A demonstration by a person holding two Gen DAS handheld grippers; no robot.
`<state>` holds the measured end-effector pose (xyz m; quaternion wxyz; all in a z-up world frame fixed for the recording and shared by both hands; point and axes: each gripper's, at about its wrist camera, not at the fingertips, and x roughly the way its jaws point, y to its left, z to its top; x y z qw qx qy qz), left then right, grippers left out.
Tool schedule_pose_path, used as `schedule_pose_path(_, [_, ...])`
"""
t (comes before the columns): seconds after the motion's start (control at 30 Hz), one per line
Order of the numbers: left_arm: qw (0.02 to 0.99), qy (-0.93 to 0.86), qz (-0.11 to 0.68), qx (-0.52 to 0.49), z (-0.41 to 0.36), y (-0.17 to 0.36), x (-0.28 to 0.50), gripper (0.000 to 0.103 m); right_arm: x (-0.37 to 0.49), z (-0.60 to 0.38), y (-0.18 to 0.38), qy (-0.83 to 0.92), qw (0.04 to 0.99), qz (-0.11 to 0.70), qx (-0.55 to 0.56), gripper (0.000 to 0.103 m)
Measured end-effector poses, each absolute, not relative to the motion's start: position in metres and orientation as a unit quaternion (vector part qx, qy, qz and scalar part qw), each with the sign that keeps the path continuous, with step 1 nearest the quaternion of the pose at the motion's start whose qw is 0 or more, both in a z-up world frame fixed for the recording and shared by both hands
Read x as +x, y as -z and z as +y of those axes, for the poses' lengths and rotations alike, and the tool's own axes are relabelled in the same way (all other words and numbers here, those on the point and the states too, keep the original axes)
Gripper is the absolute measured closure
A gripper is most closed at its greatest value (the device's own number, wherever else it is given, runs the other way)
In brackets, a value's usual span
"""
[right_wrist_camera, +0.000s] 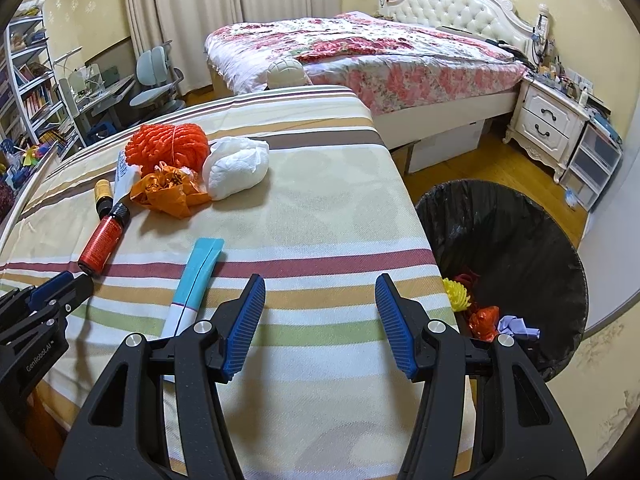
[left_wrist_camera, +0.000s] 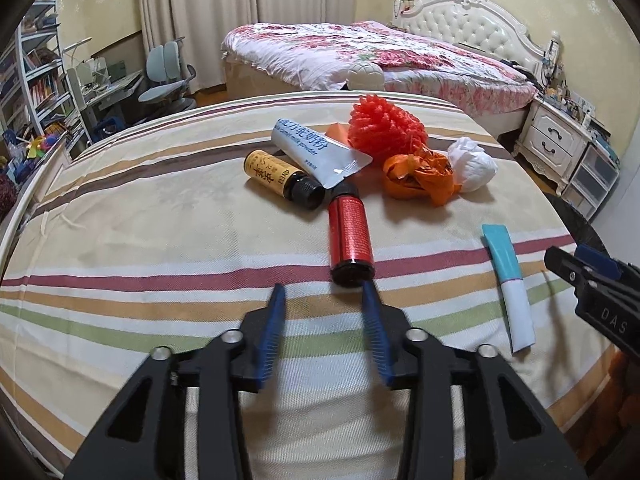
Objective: Collect trash
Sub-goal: 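Lift the red can with the left tool while the right tool approaches the teal-capped tube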
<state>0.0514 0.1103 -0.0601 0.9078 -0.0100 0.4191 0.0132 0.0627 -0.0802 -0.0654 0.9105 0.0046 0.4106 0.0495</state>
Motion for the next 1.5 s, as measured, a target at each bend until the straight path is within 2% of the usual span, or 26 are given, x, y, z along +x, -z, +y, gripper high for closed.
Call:
schedule_pose_path(0.1, [0.910, -0.014, 0.414, -0.014, 0.111, 0.057, 0.056, 0.043, 0.063, -0.080, 0.066, -0.049, 0.910, 0.411, 0.004, 0.047])
schedule_pose_path(0.27, [0.909, -0.011, 0.416, -0.009, 0.109, 0.058, 0.074, 0.042, 0.062, -0.079, 0.066, -0.050, 0.909, 0.413, 0.003, 0.047])
schedule_pose_path(0.33, [0.908, -0.010, 0.418, -0.005, 0.107, 0.059, 0.079, 0.050, 0.062, -0.078, 0.066, -0.050, 0.909, 0.414, 0.001, 0.047])
schedule_pose_path(0.4, [0.906, -0.003, 0.423, 0.002, 0.105, 0.062, 0.082, 0.068, 0.062, -0.078, 0.066, -0.050, 0.909, 0.414, 0.000, 0.047])
schedule_pose_path(0.5, [0.906, 0.003, 0.423, 0.008, 0.103, 0.064, 0.081, 0.079, 0.062, -0.076, 0.066, -0.050, 0.908, 0.416, -0.001, 0.047])
schedule_pose_path(1.07, [0.914, -0.014, 0.406, 0.006, 0.130, 0.060, 0.039, 0.079, 0.054, -0.039, 0.055, -0.085, 0.910, 0.406, -0.020, 0.047])
schedule_pose_path(1.37, [0.918, -0.029, 0.397, -0.003, 0.145, 0.058, 0.032, 0.079, 0.048, -0.013, 0.070, -0.104, 0.894, 0.432, -0.050, 0.047])
schedule_pose_path(1.47, [0.918, -0.028, 0.396, -0.008, 0.148, 0.059, 0.033, 0.079, 0.045, -0.014, 0.070, -0.104, 0.894, 0.433, -0.046, 0.053])
schedule_pose_path(1.5, [0.918, -0.028, 0.396, -0.009, 0.148, 0.058, 0.034, 0.079, 0.045, -0.015, 0.070, -0.103, 0.894, 0.433, -0.046, 0.058])
